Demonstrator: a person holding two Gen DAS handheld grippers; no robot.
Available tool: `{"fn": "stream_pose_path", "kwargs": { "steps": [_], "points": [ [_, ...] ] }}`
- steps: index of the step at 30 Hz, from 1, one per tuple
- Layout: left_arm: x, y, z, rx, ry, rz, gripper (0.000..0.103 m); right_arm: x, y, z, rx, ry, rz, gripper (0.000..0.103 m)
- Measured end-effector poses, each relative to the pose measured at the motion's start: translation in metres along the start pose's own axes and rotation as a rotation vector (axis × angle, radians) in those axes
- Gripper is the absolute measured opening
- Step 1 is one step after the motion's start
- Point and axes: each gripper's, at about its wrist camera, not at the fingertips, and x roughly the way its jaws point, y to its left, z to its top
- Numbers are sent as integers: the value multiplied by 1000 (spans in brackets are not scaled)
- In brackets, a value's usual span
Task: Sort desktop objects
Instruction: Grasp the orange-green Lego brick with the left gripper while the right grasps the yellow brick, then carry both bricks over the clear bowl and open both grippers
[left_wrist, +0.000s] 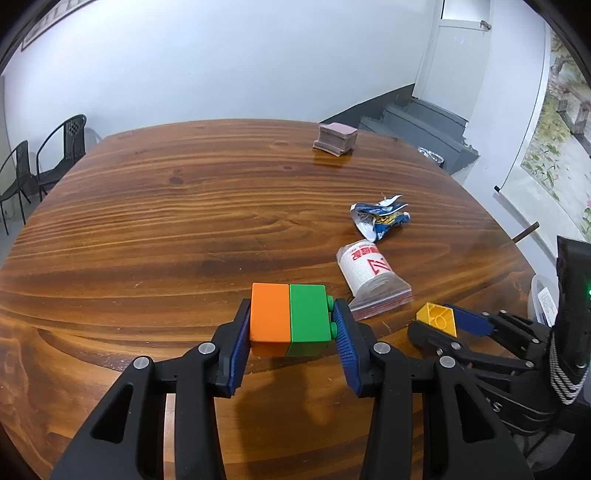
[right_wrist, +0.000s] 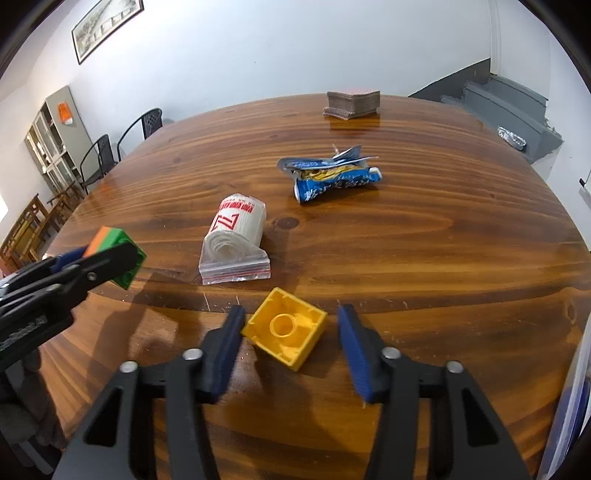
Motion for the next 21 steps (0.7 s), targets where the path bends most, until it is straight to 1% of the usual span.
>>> {"fn": "stream_pose_path", "kwargs": {
  "steps": [5, 9, 15, 21],
  "points": [
    [-4, -5, -4, -3, -2, -8, 46, -2, 1, -3, -9, -1, -17, 48],
    [-7, -11, -8, 2, -4, -16, 46, -10, -2, -6, 1, -11, -10, 48],
    [-15, -23, -13, 5, -16, -27, 46, -38, -3, -9, 13, -70, 4, 48],
    [-22, -32, -22, -9, -13, -60, 46, -61, -7, -19, 25, -111, 8, 48]
  ]
}}
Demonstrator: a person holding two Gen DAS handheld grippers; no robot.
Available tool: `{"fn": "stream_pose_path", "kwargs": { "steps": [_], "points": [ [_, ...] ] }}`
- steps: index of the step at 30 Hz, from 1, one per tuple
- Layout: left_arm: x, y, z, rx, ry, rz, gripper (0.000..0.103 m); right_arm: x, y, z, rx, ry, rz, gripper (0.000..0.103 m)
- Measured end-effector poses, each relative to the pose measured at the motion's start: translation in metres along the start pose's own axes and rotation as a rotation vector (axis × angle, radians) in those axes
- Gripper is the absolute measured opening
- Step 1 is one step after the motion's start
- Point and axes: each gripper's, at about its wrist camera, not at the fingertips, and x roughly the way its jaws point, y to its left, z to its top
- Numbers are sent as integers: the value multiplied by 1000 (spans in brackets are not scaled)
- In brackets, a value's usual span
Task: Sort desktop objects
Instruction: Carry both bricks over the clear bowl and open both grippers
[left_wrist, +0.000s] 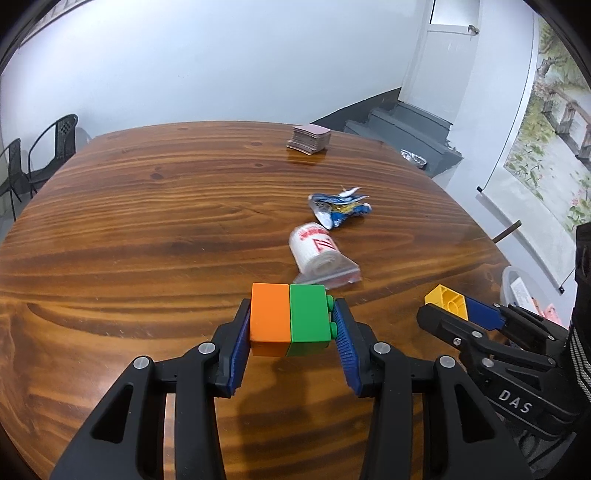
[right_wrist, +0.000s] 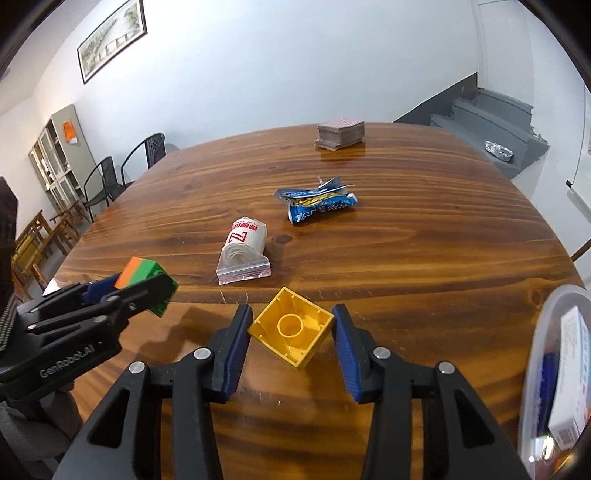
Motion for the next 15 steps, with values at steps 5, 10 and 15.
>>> {"fn": "stream_pose_path", "kwargs": {
  "steps": [5, 10, 15],
  "points": [
    [-7, -19, -6, 20, -3, -24, 46, -25, -14, -10, 33, -43, -5, 48],
    [-10, -47, -9, 56, -4, -64, 46, -52, -42, -25, 91, -82, -35, 48],
    [-9, -78, -12, 97, 3, -101, 46, -81, -78, -37, 154, -120, -83, 48]
  ]
}}
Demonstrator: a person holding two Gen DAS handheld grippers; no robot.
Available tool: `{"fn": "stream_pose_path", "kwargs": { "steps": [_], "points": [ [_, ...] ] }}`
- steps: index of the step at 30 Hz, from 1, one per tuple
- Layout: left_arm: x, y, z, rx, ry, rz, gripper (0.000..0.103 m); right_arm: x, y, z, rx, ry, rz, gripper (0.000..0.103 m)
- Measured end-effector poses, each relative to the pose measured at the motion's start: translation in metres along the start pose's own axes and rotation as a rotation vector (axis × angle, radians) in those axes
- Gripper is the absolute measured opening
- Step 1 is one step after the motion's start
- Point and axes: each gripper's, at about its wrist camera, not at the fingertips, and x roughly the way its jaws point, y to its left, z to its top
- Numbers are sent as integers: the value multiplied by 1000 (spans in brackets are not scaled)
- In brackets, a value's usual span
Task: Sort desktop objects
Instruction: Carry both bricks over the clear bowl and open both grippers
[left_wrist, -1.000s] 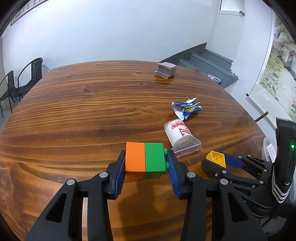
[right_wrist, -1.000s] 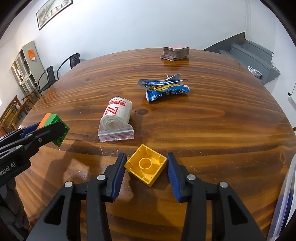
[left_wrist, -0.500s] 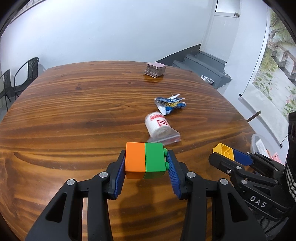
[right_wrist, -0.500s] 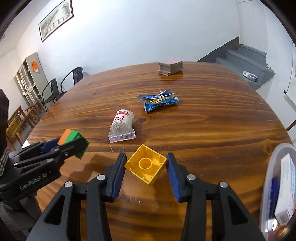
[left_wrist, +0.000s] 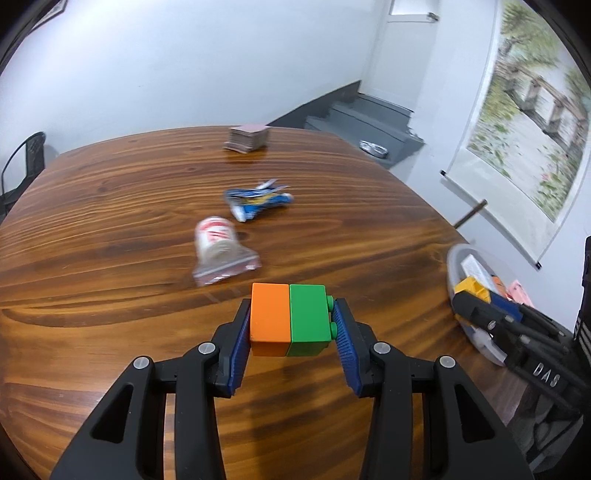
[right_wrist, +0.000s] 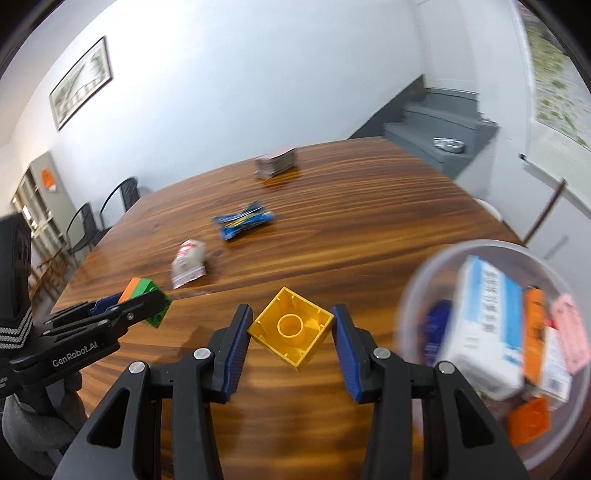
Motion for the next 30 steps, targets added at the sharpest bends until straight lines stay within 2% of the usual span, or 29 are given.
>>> {"fn": "stream_pose_path", "kwargs": {
  "steps": [13, 18, 27, 28, 29, 30],
  "points": [
    [10, -70, 5, 97, 24, -70, 46, -46, -98, 0, 151, -96, -158, 48],
    [10, -90, 5, 127, 27, -89, 46, -46, -123, 2, 187, -95, -200, 48],
    [7, -112, 5, 158, 23, -105, 46, -37, -143, 9, 186, -58, -231, 49],
    [5, -115, 6, 161, 22, -110, 46, -37, -145, 10, 187, -57, -224, 50],
    [4, -118, 6, 165, 22, -115, 46, -38, -146, 10, 190, -59, -217, 55],
    [3, -121, 5, 170, 20, -119, 46, -39, -147, 9, 194, -64, -213, 64]
  ]
}}
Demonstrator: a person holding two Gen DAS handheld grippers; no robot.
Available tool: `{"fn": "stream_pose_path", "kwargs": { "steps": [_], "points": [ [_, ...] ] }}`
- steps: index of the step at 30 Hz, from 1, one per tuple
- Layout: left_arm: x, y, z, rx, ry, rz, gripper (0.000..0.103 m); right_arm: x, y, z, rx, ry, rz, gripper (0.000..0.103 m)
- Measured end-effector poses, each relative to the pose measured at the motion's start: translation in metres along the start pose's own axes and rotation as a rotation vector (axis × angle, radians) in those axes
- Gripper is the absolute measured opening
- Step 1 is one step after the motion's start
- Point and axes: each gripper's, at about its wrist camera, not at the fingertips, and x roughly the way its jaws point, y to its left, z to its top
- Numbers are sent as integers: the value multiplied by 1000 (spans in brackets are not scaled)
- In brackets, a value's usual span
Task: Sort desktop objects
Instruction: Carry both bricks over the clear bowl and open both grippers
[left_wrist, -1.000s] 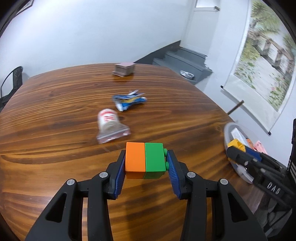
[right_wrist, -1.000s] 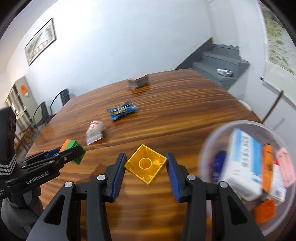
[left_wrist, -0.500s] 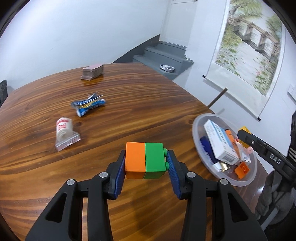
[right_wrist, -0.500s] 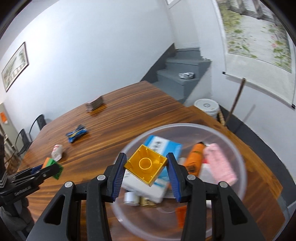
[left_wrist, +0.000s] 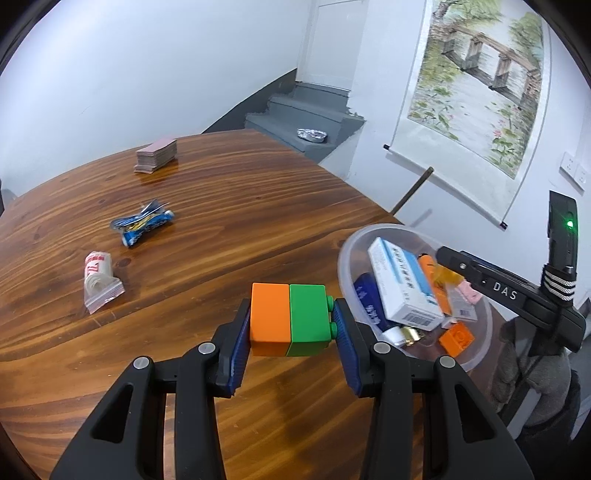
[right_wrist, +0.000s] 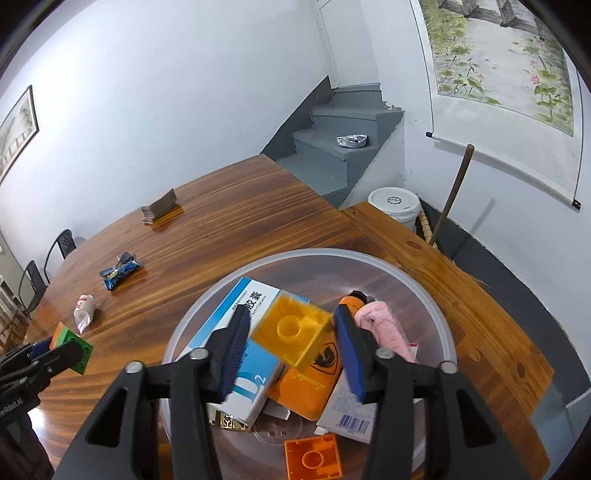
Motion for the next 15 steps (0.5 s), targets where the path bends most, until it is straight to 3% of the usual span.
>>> {"fn": "stream_pose_path", "kwargs": {
  "steps": [2, 15],
  "points": [
    [0, -9, 0, 19, 1, -14, 46, -4, -3, -1, 11, -20, 5, 79],
    [21, -82, -11, 132, 71, -160, 46, -23, -35, -5, 103, -81, 6, 80]
  ]
}}
